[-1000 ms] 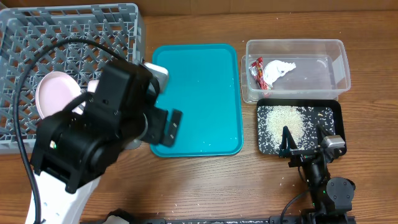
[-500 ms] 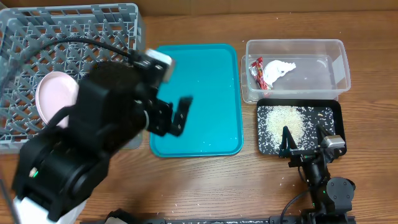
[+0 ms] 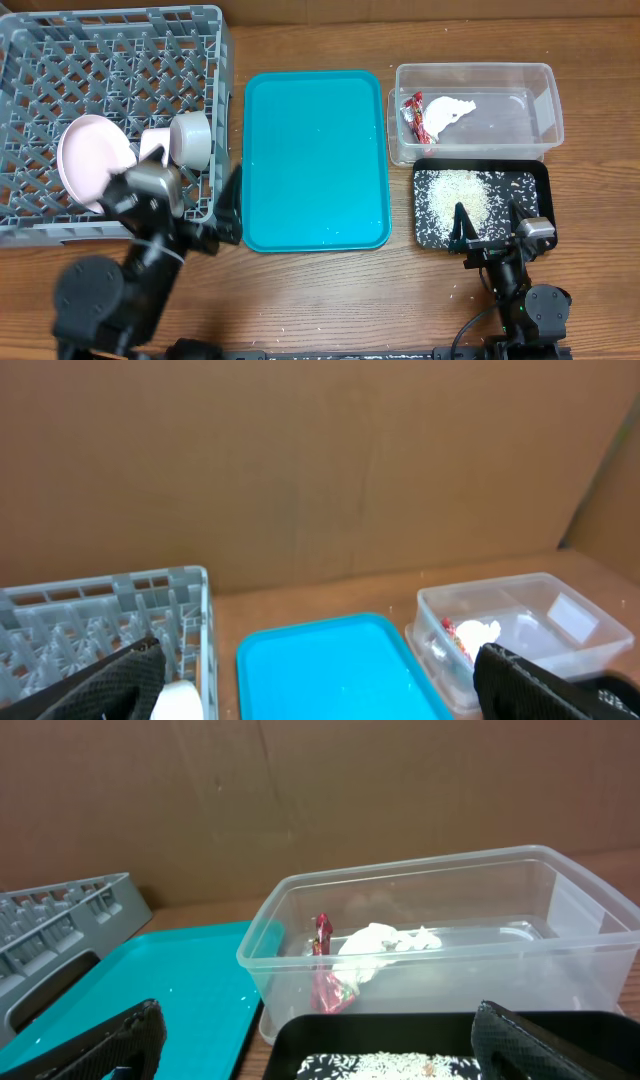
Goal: Sort waste into correct bins and load items into the dishwasher
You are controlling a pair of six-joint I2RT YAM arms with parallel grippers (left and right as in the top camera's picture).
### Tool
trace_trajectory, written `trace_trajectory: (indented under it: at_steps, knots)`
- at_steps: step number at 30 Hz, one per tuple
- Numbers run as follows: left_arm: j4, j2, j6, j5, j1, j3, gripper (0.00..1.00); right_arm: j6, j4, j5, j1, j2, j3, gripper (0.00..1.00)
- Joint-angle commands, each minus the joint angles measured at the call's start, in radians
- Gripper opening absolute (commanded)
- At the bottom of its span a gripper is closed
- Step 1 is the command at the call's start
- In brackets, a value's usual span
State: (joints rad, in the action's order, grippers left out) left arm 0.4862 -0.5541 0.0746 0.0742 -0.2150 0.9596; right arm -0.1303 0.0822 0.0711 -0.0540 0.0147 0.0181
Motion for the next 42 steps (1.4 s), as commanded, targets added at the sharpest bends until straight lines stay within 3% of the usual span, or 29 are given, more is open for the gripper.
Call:
trace_trajectory:
  at_steps: [1,11,21,32,42]
  knots:
    - [-0.071,0.167,-0.030,0.037,0.007,-0.191,1.00,0.004,-0.006,-0.006,0.003,-0.012,-0.010,0.99]
    - [-0.214,0.554,-0.030,0.057,0.007,-0.636,1.00,0.004,-0.006,-0.006,0.003,-0.012,-0.010,1.00]
    - [-0.536,0.551,-0.006,0.084,0.007,-0.948,1.00,0.004,-0.006,-0.006,0.003,-0.012,-0.010,1.00]
    - [-0.423,0.548,0.004,0.076,0.005,-0.955,1.00,0.004,-0.006,-0.006,0.003,-0.012,-0.010,1.00]
    - [-0.423,0.543,0.004,0.076,0.005,-0.955,1.00,0.004,-0.006,-0.006,0.003,-0.012,-0.010,1.00]
